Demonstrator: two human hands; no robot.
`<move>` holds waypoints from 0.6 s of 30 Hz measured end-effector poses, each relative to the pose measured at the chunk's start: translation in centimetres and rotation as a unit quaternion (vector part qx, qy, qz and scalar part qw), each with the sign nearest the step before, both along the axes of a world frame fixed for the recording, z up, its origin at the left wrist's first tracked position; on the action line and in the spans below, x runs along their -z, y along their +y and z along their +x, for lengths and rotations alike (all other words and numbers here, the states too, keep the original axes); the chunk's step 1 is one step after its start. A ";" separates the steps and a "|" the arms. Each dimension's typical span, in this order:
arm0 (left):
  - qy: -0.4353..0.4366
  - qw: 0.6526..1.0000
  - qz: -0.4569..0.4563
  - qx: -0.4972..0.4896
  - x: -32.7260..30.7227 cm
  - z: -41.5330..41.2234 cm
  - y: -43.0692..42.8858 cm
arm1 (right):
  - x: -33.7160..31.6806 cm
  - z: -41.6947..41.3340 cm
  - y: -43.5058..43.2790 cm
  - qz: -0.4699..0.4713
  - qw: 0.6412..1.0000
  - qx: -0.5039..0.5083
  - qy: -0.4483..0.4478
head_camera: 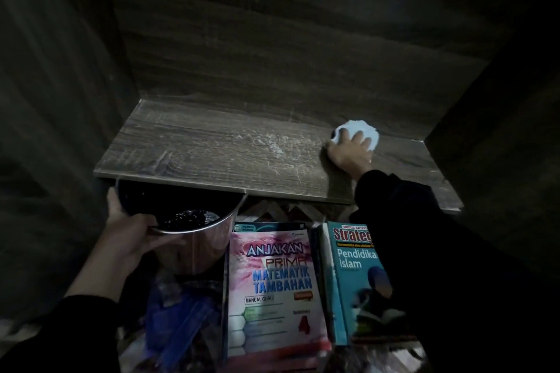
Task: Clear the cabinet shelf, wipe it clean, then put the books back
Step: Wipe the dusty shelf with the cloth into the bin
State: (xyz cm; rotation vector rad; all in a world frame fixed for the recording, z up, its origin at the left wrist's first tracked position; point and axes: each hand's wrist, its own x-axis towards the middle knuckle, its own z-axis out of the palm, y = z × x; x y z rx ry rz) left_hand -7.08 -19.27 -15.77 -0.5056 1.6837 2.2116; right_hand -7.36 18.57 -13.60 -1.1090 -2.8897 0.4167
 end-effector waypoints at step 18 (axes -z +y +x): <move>-0.009 1.000 0.003 -0.012 -0.7 -0.4 0.8 | -1.1 5.3 2.4 -0.031 0.928 0.000 0.371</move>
